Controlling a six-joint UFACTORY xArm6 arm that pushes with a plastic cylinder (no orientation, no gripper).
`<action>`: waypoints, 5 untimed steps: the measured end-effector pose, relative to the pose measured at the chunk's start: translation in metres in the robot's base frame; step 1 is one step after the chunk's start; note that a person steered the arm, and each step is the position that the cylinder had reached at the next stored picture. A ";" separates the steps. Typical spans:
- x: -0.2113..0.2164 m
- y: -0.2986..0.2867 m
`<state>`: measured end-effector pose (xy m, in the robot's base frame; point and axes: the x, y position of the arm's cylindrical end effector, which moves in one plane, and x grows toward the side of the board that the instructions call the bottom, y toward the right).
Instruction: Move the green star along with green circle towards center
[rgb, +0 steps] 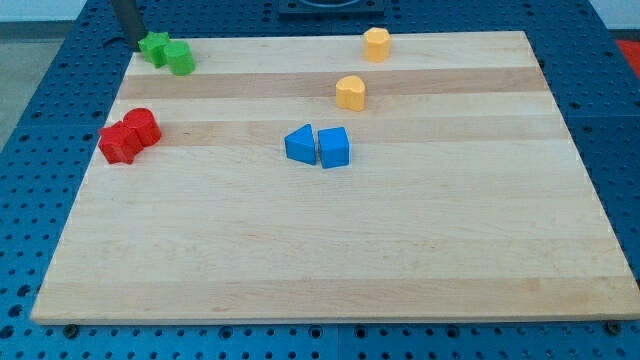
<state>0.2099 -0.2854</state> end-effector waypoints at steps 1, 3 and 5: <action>0.016 0.017; 0.051 0.065; 0.059 0.097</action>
